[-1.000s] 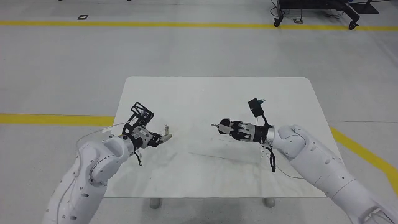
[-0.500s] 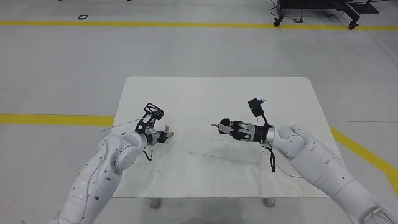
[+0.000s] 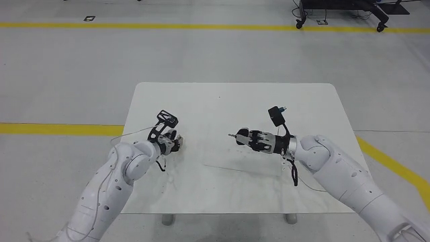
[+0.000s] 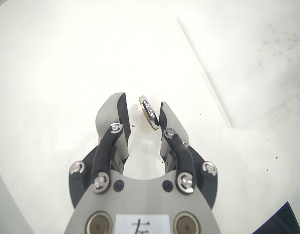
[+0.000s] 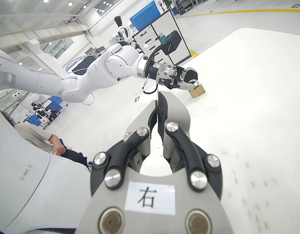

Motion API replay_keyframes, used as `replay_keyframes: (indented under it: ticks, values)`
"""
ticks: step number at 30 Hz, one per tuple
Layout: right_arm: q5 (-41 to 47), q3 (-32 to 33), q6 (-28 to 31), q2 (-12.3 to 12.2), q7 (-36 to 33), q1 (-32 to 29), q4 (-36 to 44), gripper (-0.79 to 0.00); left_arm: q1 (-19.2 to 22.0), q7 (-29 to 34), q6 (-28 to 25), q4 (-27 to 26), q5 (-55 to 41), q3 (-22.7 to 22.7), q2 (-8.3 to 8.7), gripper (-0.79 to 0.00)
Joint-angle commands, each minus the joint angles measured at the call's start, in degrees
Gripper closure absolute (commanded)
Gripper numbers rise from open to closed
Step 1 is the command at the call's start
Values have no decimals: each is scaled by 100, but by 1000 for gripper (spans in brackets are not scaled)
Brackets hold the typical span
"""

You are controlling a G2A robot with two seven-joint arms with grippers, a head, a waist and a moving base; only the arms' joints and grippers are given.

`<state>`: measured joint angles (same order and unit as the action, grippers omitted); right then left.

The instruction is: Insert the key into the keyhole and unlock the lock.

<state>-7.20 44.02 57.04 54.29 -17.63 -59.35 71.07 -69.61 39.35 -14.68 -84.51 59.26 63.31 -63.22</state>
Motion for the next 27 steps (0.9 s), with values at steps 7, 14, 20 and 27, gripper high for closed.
replay_keyframes:
  ticks: [7, 14, 20, 27]
  values:
    - [0, 0, 0, 0, 0, 0, 0, 0, 24, 73, -67, 35, 29, -16, -7, 0]
    - [0, 0, 0, 0, 0, 0, 0, 0, 21, -73, -85, 59, -43, 44, -10, 0]
    - [0, 0, 0, 0, 0, 0, 0, 0, -113, -296, -483, -76, -1137, 238, -24, 0]
    - [0, 0, 0, 0, 0, 0, 0, 0, -113, -296, -483, -76, -1137, 238, -24, 0]
